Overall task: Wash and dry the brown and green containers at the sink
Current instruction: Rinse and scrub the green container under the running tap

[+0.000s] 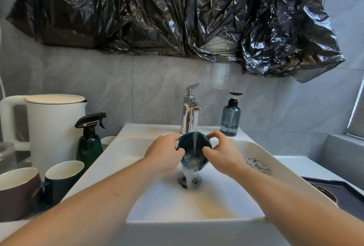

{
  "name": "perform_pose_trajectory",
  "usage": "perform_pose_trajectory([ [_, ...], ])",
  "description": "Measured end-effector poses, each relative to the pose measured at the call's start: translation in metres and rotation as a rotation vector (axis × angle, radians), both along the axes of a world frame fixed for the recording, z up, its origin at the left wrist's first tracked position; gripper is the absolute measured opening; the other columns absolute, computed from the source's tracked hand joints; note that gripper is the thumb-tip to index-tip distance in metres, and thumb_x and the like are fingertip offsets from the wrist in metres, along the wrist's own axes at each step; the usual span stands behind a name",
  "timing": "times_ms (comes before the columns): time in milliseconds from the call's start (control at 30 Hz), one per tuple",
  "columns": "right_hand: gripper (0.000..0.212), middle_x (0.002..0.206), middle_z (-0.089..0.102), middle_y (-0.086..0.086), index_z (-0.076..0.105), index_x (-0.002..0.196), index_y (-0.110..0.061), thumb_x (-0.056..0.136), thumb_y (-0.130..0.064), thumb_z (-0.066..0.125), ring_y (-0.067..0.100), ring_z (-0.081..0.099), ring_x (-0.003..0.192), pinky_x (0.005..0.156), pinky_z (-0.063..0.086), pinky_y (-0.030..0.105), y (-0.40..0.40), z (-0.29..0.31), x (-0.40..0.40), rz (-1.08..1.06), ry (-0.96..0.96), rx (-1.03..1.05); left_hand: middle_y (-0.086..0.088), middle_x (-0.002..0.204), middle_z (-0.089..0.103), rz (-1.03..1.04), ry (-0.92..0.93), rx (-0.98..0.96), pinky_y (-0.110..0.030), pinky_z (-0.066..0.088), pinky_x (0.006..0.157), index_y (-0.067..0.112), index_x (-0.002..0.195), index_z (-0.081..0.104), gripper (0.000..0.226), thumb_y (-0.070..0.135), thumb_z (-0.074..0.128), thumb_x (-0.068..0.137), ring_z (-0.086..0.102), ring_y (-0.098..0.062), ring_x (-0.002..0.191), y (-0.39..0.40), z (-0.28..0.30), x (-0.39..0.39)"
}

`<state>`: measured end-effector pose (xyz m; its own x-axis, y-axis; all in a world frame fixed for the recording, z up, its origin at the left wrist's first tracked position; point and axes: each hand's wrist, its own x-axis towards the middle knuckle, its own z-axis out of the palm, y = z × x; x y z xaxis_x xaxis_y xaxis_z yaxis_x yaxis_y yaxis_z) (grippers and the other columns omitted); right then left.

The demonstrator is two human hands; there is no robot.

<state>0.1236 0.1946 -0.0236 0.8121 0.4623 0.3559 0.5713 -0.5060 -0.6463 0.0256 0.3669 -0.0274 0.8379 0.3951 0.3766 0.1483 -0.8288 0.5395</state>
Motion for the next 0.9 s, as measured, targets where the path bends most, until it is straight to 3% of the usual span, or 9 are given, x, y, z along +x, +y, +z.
perform_pose_trajectory([
  [133,0.031,0.073,0.076,-0.002,0.058,0.113,-0.033,0.082,-0.029,0.06,0.017,0.071,0.066,0.063,0.061,0.038,-0.001,0.0004,-0.0008,-0.003,-0.01,0.006,0.004,0.067,0.063,0.001,0.008,0.004,-0.036,0.052,0.067,0.033,0.113,0.071,0.031,0.021,0.056,0.089,0.056,-0.026,0.071,0.0004,0.0004,0.0002],
  [333,0.032,0.069,0.076,-0.004,0.058,0.113,-0.03,0.082,-0.026,0.063,0.014,0.071,0.066,0.061,0.058,0.032,-0.0012,0.001,-0.0009,0.002,-0.009,0.01,0.007,0.087,0.074,0.01,0.009,-0.015,-0.04,0.06,0.081,0.038,0.129,0.064,0.045,0.023,0.06,0.087,0.068,-0.024,0.087,-0.0005,0.0014,-0.0018],
  [433,0.03,0.069,0.076,-0.006,0.058,0.109,-0.031,0.08,-0.026,0.064,0.014,0.072,0.065,0.065,0.062,0.037,-0.0011,0.0002,0.0002,0.0,-0.003,0.029,0.008,0.087,0.074,0.022,-0.008,-0.007,-0.039,0.059,0.079,0.037,0.13,0.061,0.045,0.023,0.061,0.088,0.068,-0.022,0.087,-0.0009,0.0028,-0.0019],
  [600,0.029,0.073,0.077,-0.007,0.058,0.109,-0.031,0.082,-0.025,0.065,0.011,0.07,0.063,0.056,0.053,0.028,-0.0009,0.0007,-0.0012,0.002,0.019,0.039,0.009,0.088,0.074,0.045,-0.034,0.0,-0.039,0.059,0.079,0.04,0.129,0.062,0.043,0.025,0.059,0.089,0.068,-0.023,0.088,-0.0025,0.0042,-0.0026],
  [900,0.029,0.078,0.078,-0.004,0.055,0.11,-0.028,0.084,-0.021,0.065,0.01,0.065,0.06,0.049,0.045,0.023,-0.0013,0.0015,-0.0022,0.02,0.046,0.052,0.013,0.076,0.073,0.047,-0.105,-0.003,-0.036,0.057,0.074,0.045,0.126,0.064,0.04,0.026,0.059,0.091,0.067,-0.019,0.085,-0.0022,0.0054,-0.0009],
])
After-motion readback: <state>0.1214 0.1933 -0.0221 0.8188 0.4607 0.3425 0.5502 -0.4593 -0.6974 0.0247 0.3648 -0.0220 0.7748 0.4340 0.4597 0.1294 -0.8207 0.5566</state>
